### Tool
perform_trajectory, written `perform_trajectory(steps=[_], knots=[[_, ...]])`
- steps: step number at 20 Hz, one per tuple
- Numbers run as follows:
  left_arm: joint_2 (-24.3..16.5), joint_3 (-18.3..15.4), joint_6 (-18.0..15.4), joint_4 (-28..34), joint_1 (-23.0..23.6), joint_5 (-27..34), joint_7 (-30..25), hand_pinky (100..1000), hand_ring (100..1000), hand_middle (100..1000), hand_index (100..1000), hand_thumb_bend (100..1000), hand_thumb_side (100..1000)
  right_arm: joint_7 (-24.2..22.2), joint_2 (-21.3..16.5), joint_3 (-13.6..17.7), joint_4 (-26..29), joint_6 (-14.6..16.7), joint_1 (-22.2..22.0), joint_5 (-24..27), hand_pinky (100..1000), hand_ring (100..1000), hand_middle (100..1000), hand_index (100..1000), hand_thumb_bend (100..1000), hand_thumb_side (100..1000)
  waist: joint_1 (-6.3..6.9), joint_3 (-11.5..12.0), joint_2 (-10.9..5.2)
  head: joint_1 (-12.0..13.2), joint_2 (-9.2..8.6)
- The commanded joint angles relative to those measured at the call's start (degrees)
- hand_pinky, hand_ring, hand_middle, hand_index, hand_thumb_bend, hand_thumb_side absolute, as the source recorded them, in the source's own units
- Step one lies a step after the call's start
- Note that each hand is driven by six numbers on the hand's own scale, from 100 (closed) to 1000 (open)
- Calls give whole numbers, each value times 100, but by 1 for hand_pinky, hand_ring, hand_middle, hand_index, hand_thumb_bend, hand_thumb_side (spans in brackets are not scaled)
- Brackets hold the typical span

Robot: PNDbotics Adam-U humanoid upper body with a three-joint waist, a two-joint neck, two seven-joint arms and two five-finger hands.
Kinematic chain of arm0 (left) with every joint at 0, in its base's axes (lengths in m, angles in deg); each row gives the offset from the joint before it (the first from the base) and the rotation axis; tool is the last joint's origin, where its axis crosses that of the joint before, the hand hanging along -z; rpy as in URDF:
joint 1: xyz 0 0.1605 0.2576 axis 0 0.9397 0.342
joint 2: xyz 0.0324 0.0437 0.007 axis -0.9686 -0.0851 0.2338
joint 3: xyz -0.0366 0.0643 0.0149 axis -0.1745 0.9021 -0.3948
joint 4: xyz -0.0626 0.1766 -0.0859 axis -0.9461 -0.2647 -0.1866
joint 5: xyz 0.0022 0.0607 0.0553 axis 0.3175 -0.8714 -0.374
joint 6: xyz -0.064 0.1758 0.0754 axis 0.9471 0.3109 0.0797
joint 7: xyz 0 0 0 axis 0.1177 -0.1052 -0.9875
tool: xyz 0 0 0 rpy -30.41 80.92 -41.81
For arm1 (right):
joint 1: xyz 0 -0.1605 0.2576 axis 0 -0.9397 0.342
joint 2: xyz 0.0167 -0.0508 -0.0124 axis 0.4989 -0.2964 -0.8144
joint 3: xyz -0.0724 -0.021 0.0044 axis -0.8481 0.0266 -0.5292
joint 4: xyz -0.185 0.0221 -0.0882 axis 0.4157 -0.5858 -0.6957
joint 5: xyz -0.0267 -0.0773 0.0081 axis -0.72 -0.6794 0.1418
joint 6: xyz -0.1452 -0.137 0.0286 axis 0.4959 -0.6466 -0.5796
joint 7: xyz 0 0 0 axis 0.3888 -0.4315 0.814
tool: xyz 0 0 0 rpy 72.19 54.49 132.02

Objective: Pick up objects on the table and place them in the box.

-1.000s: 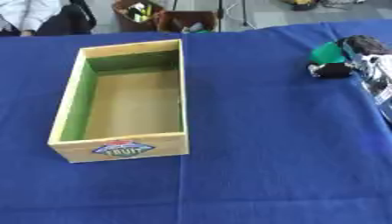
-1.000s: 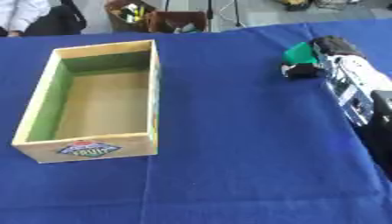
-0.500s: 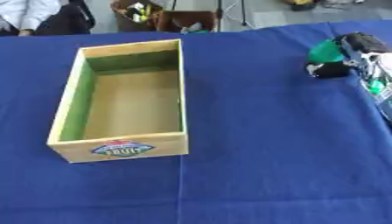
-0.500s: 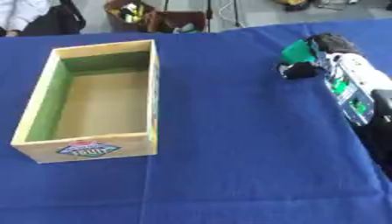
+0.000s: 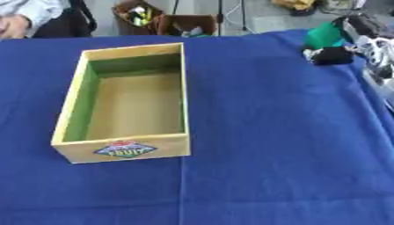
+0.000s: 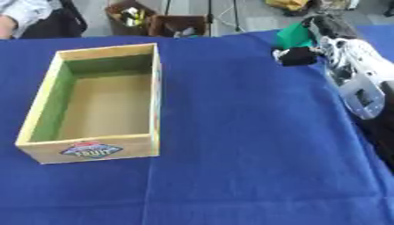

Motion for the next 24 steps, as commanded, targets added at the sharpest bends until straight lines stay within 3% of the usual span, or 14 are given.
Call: perform_trajectory(steps=[1, 11, 20, 24], knots=[[-159, -8, -27, 98, -50, 13, -13, 622, 737, 820, 866, 100, 1000, -15, -202, -32, 375, -32, 182, 122, 870, 814, 470, 582, 100, 536, -29, 13, -190, 2, 25], [-111, 20, -35, 98, -56, 22, -50, 623, 738, 821, 866, 100, 1000, -266, 259, -386, 1081, 79, 617, 179, 867, 798, 457, 566, 100, 526, -103, 117, -315, -43, 76], [-116, 16, -39, 98, -54, 20, -46, 624, 738, 822, 866, 100, 1000, -410, 475, -470, 1170, 67, 757, 148, 868, 796, 455, 563, 100, 525, -133, 176, -339, -57, 77], [-75, 39, -72, 98, -113, -59, -80, 626, 740, 822, 867, 100, 1000, -518, 777, -553, 1368, 125, 1019, 320, 870, 784, 441, 549, 100, 501, -202, 356, -358, -125, 118]])
